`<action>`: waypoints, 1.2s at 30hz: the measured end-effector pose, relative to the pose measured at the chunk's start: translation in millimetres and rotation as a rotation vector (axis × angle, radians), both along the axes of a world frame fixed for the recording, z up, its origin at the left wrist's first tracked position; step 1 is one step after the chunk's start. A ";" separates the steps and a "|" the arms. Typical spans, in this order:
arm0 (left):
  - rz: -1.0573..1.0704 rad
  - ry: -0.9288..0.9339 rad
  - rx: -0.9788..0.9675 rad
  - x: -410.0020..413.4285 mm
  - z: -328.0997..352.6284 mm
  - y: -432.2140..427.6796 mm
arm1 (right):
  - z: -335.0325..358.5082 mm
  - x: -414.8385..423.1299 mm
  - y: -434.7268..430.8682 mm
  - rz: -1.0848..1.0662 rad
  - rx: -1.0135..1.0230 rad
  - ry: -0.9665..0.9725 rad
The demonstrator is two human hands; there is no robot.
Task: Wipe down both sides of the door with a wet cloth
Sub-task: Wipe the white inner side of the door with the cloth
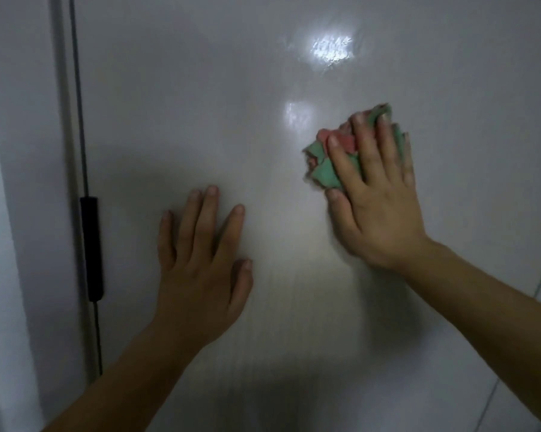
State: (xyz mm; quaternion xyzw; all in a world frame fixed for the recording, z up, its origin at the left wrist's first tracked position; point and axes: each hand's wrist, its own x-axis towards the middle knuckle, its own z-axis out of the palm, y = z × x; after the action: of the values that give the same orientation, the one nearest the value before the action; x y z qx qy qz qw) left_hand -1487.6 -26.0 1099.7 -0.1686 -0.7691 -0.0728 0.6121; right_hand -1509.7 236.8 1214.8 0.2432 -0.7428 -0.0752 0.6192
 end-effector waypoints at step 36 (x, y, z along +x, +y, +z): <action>-0.059 -0.012 -0.247 14.5 39.8 167.6 | -30.1 8.0 175.3 -0.066 0.059 -0.087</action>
State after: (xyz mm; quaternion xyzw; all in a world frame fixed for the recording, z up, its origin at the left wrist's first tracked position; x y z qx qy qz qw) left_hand -1473.0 141.6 1139.5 -0.2647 -0.7705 0.0034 0.5798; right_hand -1501.7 412.1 1184.7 0.2398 -0.7741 -0.1068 0.5761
